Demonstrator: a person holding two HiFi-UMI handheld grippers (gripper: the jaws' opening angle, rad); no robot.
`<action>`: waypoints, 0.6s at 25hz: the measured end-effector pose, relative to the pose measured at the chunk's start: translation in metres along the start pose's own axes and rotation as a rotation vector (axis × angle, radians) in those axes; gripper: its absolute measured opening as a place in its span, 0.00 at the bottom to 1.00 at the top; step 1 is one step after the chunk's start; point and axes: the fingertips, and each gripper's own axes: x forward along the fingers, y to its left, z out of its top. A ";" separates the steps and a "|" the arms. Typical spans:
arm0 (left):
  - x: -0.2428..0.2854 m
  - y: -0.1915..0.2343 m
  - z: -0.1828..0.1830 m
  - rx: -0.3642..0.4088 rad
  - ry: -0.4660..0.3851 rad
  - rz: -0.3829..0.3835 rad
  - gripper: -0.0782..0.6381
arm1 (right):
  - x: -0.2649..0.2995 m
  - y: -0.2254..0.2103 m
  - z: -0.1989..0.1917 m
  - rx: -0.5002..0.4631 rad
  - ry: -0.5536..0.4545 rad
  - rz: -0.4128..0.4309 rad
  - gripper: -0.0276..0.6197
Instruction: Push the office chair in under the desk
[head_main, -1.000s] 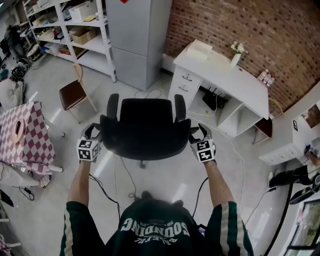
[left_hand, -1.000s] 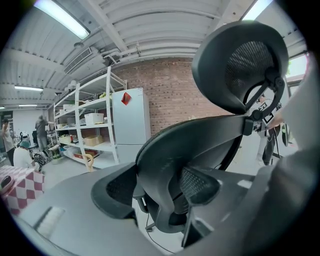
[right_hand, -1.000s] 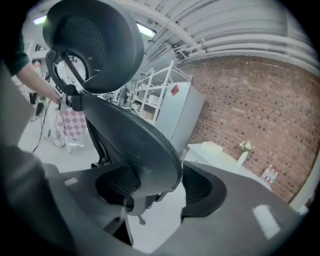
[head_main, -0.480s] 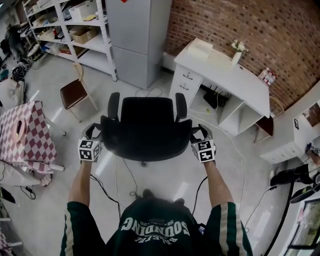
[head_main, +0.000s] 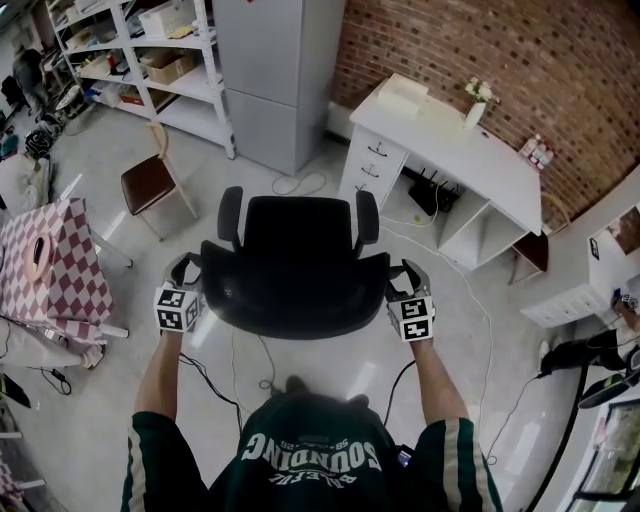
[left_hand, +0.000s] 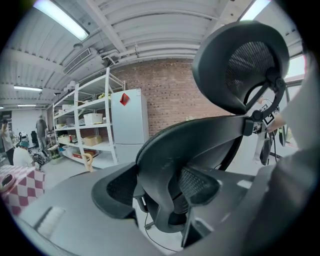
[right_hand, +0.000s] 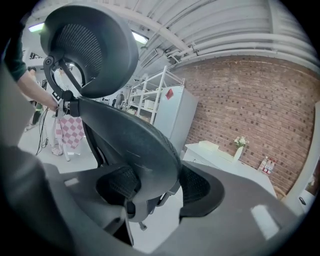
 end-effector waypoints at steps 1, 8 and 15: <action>-0.003 -0.003 -0.001 0.000 -0.002 -0.003 0.47 | -0.004 0.001 -0.001 0.001 -0.002 -0.004 0.43; -0.021 -0.019 -0.007 0.005 0.005 -0.021 0.47 | -0.031 0.007 -0.013 0.010 -0.009 -0.017 0.43; -0.038 -0.037 -0.013 0.021 0.023 -0.044 0.47 | -0.061 0.010 -0.026 0.027 -0.017 -0.032 0.43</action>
